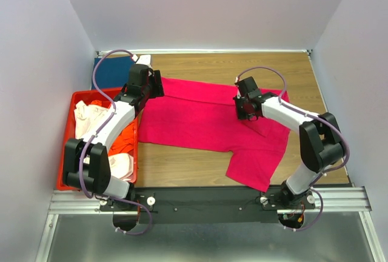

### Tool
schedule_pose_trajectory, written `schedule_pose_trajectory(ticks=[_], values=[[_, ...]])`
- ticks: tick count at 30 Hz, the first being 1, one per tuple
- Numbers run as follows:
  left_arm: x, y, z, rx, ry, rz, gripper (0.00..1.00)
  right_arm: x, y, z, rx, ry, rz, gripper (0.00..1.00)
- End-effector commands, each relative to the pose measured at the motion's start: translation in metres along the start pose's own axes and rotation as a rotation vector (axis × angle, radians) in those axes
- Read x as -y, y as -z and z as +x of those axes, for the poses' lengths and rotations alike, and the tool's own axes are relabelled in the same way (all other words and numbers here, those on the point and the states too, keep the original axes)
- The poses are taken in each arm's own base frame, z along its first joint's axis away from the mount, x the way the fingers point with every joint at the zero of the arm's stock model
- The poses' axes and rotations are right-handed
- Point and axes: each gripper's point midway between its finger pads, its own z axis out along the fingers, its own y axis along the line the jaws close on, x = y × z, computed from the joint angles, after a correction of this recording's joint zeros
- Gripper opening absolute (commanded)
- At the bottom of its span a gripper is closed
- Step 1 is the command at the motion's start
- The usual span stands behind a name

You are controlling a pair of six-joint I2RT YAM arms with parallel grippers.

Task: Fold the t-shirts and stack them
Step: Fold the tshirt

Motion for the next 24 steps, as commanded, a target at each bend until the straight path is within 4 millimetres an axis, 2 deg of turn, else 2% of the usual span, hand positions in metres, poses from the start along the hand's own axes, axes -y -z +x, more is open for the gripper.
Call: schedule_pose_trajectory(ticks=[1,6,9,12,13,15,16,17,18,19,20,21,22,23,24], values=[[0.003,-0.001,-0.007,0.008,-0.015,0.000,0.68,-0.020,-0.005,0.004,-0.058,-0.054,-0.076,0.06],[0.002,-0.001,-0.006,0.005,-0.019,0.000,0.68,-0.029,-0.017,0.012,-0.114,-0.079,-0.104,0.09],[0.003,-0.002,-0.006,0.001,-0.019,0.003,0.68,-0.031,-0.017,0.013,-0.130,-0.084,-0.115,0.18],[0.004,-0.005,-0.003,-0.006,-0.013,0.006,0.68,-0.023,-0.007,-0.001,-0.079,-0.082,-0.080,0.31],[0.004,-0.007,-0.003,-0.007,-0.012,0.006,0.68,-0.010,0.000,-0.014,-0.026,-0.088,-0.015,0.39],[0.007,-0.015,-0.005,-0.018,-0.003,0.011,0.68,0.017,0.006,-0.029,0.017,-0.132,0.040,0.44],[0.009,-0.019,-0.006,-0.025,0.001,0.018,0.68,0.029,0.009,-0.034,0.029,-0.166,0.043,0.44],[0.012,-0.029,0.002,-0.060,0.003,0.030,0.68,0.041,0.013,-0.045,0.058,-0.210,0.042,0.44],[0.016,-0.033,-0.010,-0.053,0.015,0.036,0.68,0.072,0.015,-0.053,0.082,-0.310,0.066,0.44],[0.019,-0.039,-0.011,-0.063,0.020,0.039,0.68,0.081,0.017,-0.059,0.100,-0.357,0.038,0.44],[0.017,-0.054,0.000,-0.108,0.023,0.029,0.68,0.095,0.018,-0.070,0.153,-0.402,0.041,0.43],[0.021,-0.059,-0.013,-0.105,0.031,0.028,0.66,0.115,0.021,-0.077,0.189,-0.466,0.031,0.43],[0.020,-0.075,0.000,-0.155,0.034,0.014,0.65,0.118,0.021,-0.088,0.235,-0.511,-0.015,0.41],[0.024,-0.081,-0.013,-0.152,0.035,0.018,0.64,0.133,0.021,-0.090,0.253,-0.556,-0.017,0.40],[0.023,-0.088,-0.012,-0.166,0.036,0.010,0.64,0.144,0.013,-0.088,0.251,-0.596,-0.024,0.39]])
